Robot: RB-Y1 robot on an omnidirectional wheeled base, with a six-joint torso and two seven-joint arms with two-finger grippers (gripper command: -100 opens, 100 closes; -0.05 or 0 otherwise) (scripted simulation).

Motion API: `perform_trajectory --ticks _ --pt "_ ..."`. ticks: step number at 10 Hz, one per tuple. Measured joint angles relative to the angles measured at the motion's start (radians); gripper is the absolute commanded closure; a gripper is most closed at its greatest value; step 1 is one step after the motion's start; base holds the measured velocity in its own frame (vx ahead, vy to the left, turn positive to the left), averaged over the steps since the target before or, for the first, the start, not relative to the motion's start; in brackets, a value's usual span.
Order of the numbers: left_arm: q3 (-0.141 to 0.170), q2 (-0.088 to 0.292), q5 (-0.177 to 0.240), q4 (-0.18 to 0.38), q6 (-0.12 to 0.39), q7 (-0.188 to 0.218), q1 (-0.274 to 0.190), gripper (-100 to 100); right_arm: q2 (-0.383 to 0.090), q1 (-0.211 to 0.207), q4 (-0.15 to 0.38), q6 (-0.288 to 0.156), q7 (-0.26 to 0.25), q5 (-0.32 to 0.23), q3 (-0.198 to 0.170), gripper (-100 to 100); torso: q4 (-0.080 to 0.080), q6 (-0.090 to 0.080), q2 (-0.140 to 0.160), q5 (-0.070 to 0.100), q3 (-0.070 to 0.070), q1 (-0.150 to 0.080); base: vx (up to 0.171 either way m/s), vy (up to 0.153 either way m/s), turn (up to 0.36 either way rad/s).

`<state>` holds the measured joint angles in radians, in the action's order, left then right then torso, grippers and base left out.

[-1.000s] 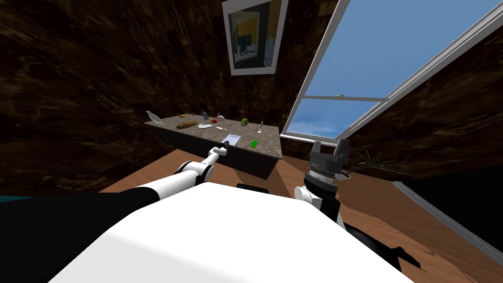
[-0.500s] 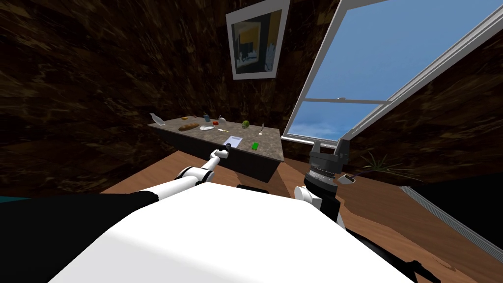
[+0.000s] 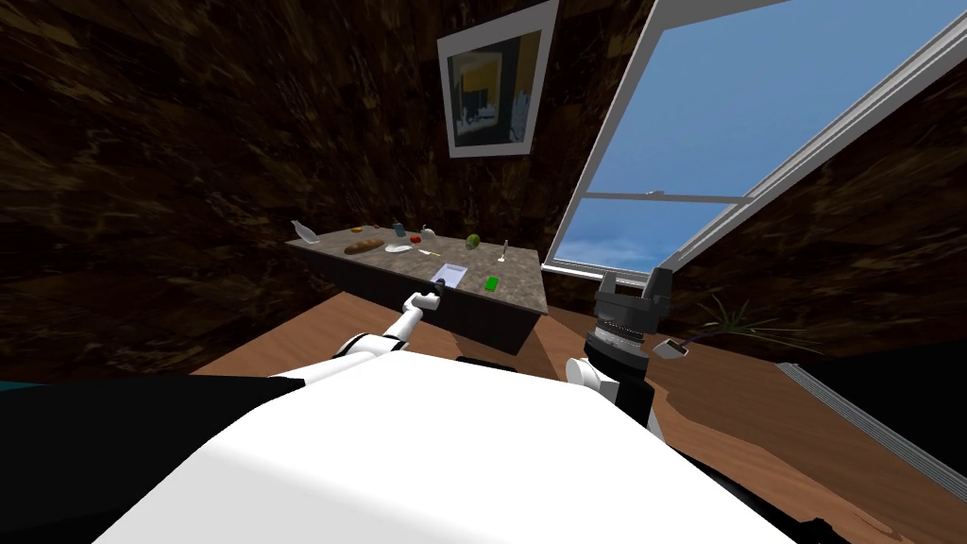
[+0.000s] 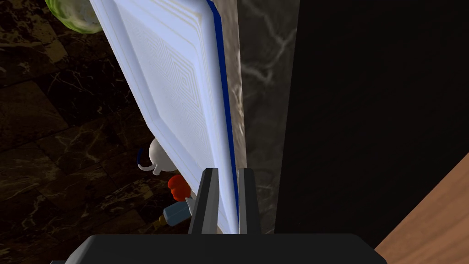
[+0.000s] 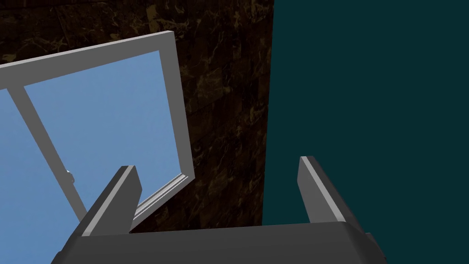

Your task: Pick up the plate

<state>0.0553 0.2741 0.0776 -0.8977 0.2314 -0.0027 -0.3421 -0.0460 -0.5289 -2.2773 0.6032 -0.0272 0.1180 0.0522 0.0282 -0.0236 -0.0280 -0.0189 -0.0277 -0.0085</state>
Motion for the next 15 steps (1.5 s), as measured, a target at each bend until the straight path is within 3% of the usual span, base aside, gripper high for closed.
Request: perform_trajectory --ticks 3,4,8,10,11,13,15 --pt "0.007 -0.016 -0.013 -0.08 0.012 -0.004 0.051 100 0.0 0.0 0.0 0.0 0.0 0.0 0.0 0 0.003 0.0 0.002 -0.001 -0.001 -0.001 0.016 0.011 0.01" --pt "0.019 -0.05 -0.035 -0.128 0.048 -0.013 0.077 100 0.0 0.0 0.0 0.0 0.0 0.0 0.0 0 0.004 0.0 -0.001 -0.002 -0.002 0.0 0.074 0.037 -0.005" --pt "0.011 -0.058 -0.029 -0.241 0.058 -0.023 0.16 100 0.0 0.0 0.0 0.0 0.0 0.0 0.0 0 0.006 0.001 -0.002 -0.002 -0.004 0.002 0.035 0.01 0.007" --pt "0.018 -0.097 -0.046 -0.305 0.1 -0.039 0.214 100 0.0 0.0 0.0 0.0 0.0 0.0 0.0 0 0.008 0.002 -0.006 -0.003 -0.007 0.004 0.063 0.026 -0.005" --pt "0.016 -0.098 -0.044 -0.346 0.109 -0.041 0.247 100 0.0 0.0 0.0 0.0 0.0 0.0 0.0 0 0.009 0.003 -0.006 -0.003 -0.007 0.005 0.012 0.004 0.017" --pt "0.016 -0.097 -0.043 -0.409 0.112 -0.042 0.268 100 0.0 0.0 0.0 0.0 0.0 0.0 0.0 0 0.007 0.002 -0.004 -0.002 -0.006 0.003 0.032 0.016 0.004" --pt "0.021 -0.131 -0.055 -0.464 0.138 -0.057 0.328 100 0.0 0.0 0.0 0.0 0.0 0.0 0.0 0 0.009 0.003 -0.008 -0.003 -0.008 0.005 0.062 0.023 0.005"
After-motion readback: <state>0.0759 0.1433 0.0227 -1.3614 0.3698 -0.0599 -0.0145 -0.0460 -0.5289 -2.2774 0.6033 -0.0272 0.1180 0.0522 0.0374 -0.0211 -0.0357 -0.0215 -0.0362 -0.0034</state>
